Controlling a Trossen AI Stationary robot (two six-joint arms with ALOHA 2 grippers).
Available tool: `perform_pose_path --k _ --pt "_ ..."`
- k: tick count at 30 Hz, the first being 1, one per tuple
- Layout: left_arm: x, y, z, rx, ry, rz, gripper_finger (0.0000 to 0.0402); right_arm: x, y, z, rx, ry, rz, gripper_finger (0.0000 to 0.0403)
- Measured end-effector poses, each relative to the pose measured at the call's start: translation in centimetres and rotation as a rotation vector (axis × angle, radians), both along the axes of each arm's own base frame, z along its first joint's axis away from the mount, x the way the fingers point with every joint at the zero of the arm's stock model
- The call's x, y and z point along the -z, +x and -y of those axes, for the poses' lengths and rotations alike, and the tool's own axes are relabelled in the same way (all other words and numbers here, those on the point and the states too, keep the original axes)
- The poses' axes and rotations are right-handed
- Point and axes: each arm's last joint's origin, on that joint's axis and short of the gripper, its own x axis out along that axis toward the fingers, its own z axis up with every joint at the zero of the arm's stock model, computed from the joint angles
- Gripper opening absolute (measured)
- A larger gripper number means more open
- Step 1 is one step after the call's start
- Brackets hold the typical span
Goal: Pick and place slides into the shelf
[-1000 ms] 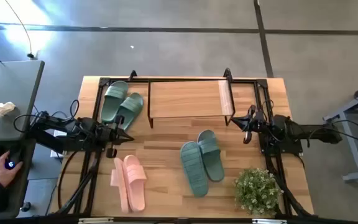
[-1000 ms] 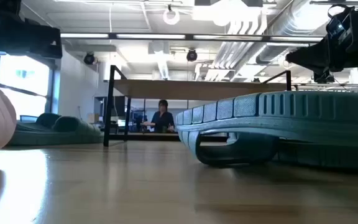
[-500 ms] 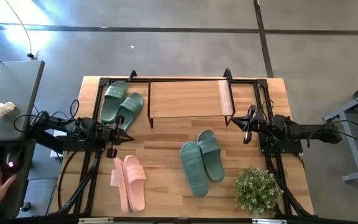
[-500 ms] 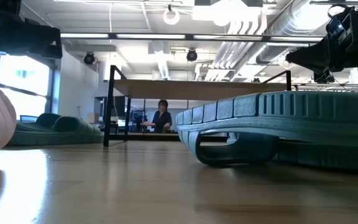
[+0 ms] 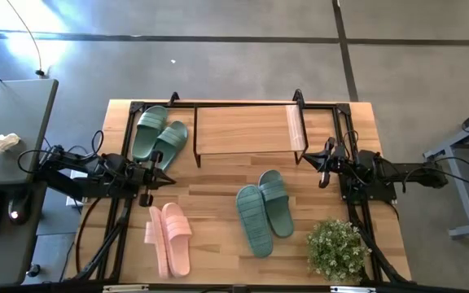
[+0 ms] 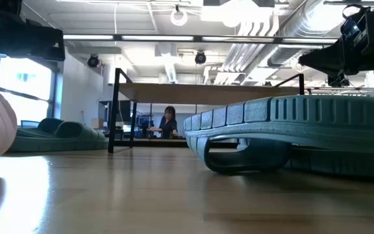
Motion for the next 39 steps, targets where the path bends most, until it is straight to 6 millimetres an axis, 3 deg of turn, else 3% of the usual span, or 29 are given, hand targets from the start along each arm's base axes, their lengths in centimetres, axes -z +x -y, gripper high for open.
perform_pose_path --k 20,28,32,36,39 --pt "0.0 0.0 0.0 0.000 0.000 0.000 0.0001 0.0 0.0 0.0 0.000 0.000 0.000 0.0000" --pt "-0.6 0.0 -0.2 -0.085 -0.032 0.060 0.0001 0.0 0.0 0.0 0.000 0.000 0.000 0.0000" --pt "-1.5 -0.1 -0.3 -0.100 -0.127 0.155 0.0001 0.0 0.0 0.0 0.000 0.000 0.000 0.0000" --pt "-2.9 -0.5 -0.5 -0.097 -0.381 0.300 0.0001 0.0 0.0 0.0 0.000 0.000 0.000 0.0000" --pt "-4.2 -1.0 -0.5 -0.050 -0.465 0.439 0.0001 0.0 0.0 0.0 0.000 0.000 0.000 0.0000"
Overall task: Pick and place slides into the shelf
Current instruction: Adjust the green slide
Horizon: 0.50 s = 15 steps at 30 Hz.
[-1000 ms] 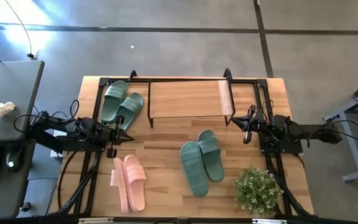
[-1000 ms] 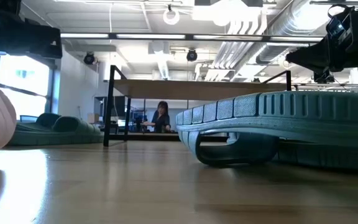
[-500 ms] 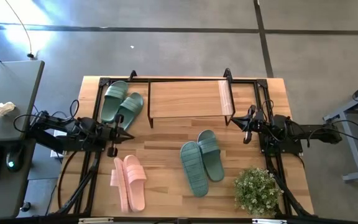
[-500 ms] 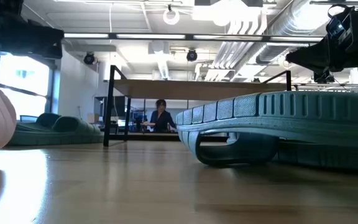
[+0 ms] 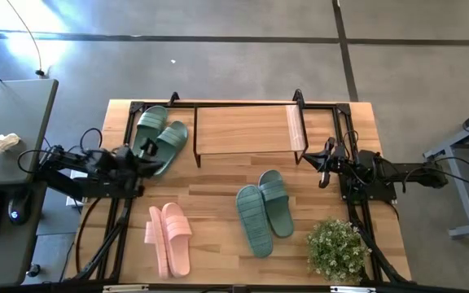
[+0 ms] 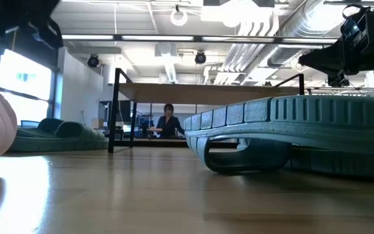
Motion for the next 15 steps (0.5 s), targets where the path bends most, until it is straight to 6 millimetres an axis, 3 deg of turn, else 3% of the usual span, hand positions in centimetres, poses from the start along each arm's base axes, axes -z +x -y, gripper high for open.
perform_pose_path --k 4,8,15 --pt "-1.9 -1.3 0.0 0.059 -0.037 0.245 0.0001 0.0 0.0 0.0 0.000 0.000 0.000 0.0000" --pt "-3.5 -2.8 -0.2 0.013 -0.005 0.448 0.0001 0.0 0.0 0.0 0.000 0.000 0.000 0.0000" --pt "-8.4 -3.5 -0.3 -0.084 0.089 0.490 0.0001 0.0 0.0 0.0 0.000 0.000 -0.001 0.0000"
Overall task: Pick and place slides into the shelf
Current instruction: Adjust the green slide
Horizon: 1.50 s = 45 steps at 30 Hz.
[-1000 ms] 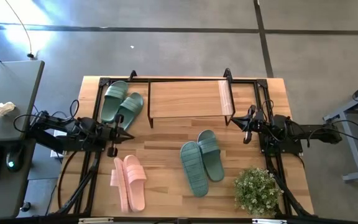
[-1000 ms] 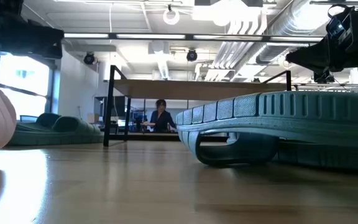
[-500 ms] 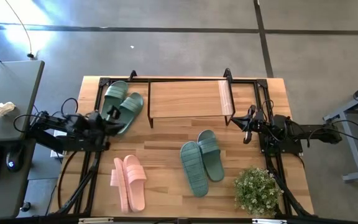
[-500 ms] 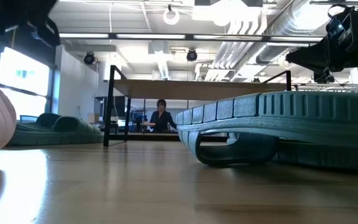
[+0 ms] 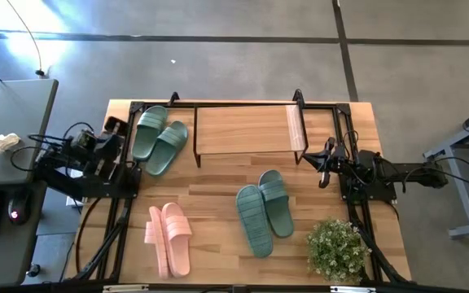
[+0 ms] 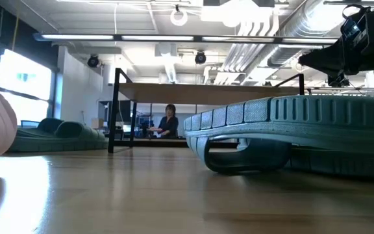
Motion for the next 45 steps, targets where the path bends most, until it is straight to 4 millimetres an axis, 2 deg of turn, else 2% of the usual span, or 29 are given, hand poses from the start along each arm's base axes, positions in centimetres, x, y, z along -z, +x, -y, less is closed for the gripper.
perform_pose_path --k 3,5,10,15,17,20,25,28,32,37,45 --pt "-3.0 1.1 0.3 -0.024 0.073 -0.034 0.0001 0.0 0.0 0.0 0.000 0.000 0.000 0.0000" --pt "-4.9 2.7 0.6 -0.034 0.139 -0.111 0.0001 0.0 0.0 0.0 0.001 0.000 0.000 0.0000" --pt "-8.3 8.6 1.5 0.005 0.274 -0.512 0.0001 0.0 0.0 0.0 0.000 0.000 0.000 0.0000" --pt "-9.4 16.1 3.8 0.101 0.363 -0.968 0.0001 0.0 0.0 0.0 0.001 0.000 0.000 0.0000" --pt "-9.4 18.8 5.4 0.125 0.424 -1.141 0.0001 0.0 0.0 0.0 0.000 0.000 0.000 0.0000" --pt "-9.2 21.7 8.3 0.087 0.521 -1.414 0.0000 0.0 0.0 0.0 0.000 0.000 0.000 0.0000" --pt "-7.0 24.9 13.8 -0.171 0.778 -1.801 0.0000 0.0 0.0 0.0 0.000 0.000 0.000 0.0000" --pt "-5.1 26.2 16.7 -0.337 0.932 -1.887 0.0000 0.0 0.0 0.0 0.000 0.000 0.000 0.0000" --pt "-1.3 27.9 20.0 -0.451 1.087 -1.914 0.0000 0.0 0.0 0.0 0.000 0.000 0.000 0.0000" --pt "3.2 29.2 21.7 -0.546 1.214 -1.950 0.0000 0.0 0.0 0.0 0.000 0.011 0.004 0.0000" --pt "8.0 32.1 22.7 -0.518 1.176 -1.957 0.0000 0.0 0.0 0.0 -0.001 0.026 0.008 0.0000"
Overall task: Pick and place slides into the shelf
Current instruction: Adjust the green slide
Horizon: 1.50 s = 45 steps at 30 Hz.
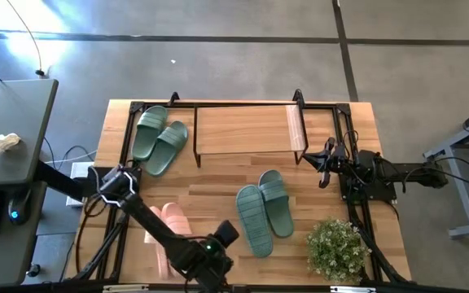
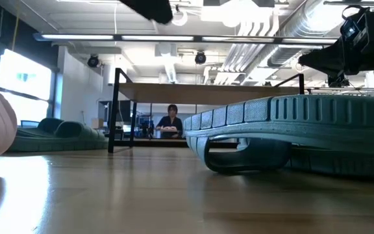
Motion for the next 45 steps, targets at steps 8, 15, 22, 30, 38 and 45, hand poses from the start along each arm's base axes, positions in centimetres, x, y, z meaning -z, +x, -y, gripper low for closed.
perform_pose_path --k 8,15,22,30,38,45 --pt "3.5 2.4 -0.6 0.033 -0.073 -0.073 0.0001 0.0 0.0 0.0 -0.009 0.181 0.054 0.0000" --pt "3.7 3.2 -0.5 0.113 -0.071 -0.077 0.0001 0.0 0.0 0.0 -0.013 0.276 0.080 0.0000" --pt "3.5 3.7 -0.5 0.183 -0.031 -0.072 0.0063 0.0 0.0 0.0 -0.011 0.297 0.084 0.0000" --pt "3.8 4.5 -2.4 0.127 -0.002 -0.064 0.0205 0.0 0.0 0.0 -0.012 0.244 0.067 0.0000" --pt "5.8 4.4 -4.3 0.105 -0.019 -0.140 0.0275 0.0 0.0 0.0 -0.010 0.219 0.060 0.0000" --pt "6.0 4.8 -4.3 0.081 0.014 -0.058 0.0280 0.0 0.0 0.0 -0.006 0.186 0.050 0.0000"
